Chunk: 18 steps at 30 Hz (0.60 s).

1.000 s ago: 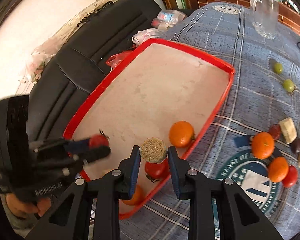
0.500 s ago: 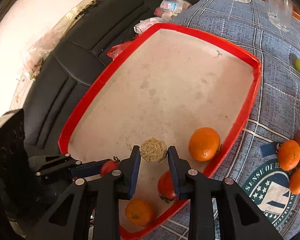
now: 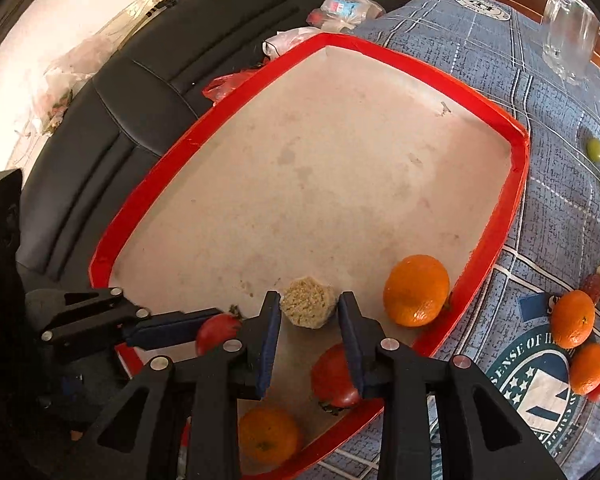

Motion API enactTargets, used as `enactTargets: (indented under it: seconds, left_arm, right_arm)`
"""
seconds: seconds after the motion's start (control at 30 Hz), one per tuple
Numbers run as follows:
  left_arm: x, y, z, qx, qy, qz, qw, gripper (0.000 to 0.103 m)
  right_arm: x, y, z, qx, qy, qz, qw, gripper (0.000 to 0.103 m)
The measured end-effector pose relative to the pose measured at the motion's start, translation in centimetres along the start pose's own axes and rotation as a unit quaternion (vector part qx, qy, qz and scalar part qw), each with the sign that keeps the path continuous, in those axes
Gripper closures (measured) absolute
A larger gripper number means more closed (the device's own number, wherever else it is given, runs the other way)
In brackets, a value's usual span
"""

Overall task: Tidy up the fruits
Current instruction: 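Lower the tomato and bread piece into the tray and open both tools, then move both open tools back over the fruit on the table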

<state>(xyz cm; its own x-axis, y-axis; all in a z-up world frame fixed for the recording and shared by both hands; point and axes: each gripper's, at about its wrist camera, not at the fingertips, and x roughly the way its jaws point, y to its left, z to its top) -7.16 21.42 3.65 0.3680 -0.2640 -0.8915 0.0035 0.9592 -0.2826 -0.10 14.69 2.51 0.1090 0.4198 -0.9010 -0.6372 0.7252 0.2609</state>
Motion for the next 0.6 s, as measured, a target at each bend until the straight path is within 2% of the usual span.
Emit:
enactTargets:
  seconds: [0.07, 0.13, 0.2, 0.23, 0.27, 0.6]
  left_arm:
    - [0.0, 0.0, 0.0, -0.002, 0.001, 0.001, 1.0, 0.075]
    - [0.0, 0.0, 0.0, -0.007, 0.0, 0.0, 1.0, 0.074]
    - [0.0, 0.0, 0.1, -0.012, -0.001, -0.001, 0.9999, 0.064]
    - [-0.1, 0.0, 0.1, -0.013, -0.004, 0.001, 0.9999, 0.05]
    - [-0.4, 0.0, 0.1, -0.014, -0.012, 0.008, 0.9998, 0.044]
    - [-1.5, -1.5, 1.1, -0.018, -0.041, 0.033, 0.9985, 0.044]
  right_arm:
    - [-0.8, 0.1, -0.1, -0.006, -0.01, 0.0, 1.0, 0.063]
    - [-1.5, 0.1, -0.3, -0.008, -0.019, 0.0, 1.0, 0.062]
    - [-2.4, 0.0, -0.4, -0.008, -0.028, 0.004, 1.0, 0.061]
    - [-2.9, -0.1, -0.6, -0.007, -0.034, 0.005, 0.999, 0.058]
    - [-3.3, -0.2, -0.6, -0.007, -0.038, 0.005, 0.999, 0.055]
    - [-7.7, -2.8, -2.8, 0.022, -0.082, -0.017, 0.996, 0.042]
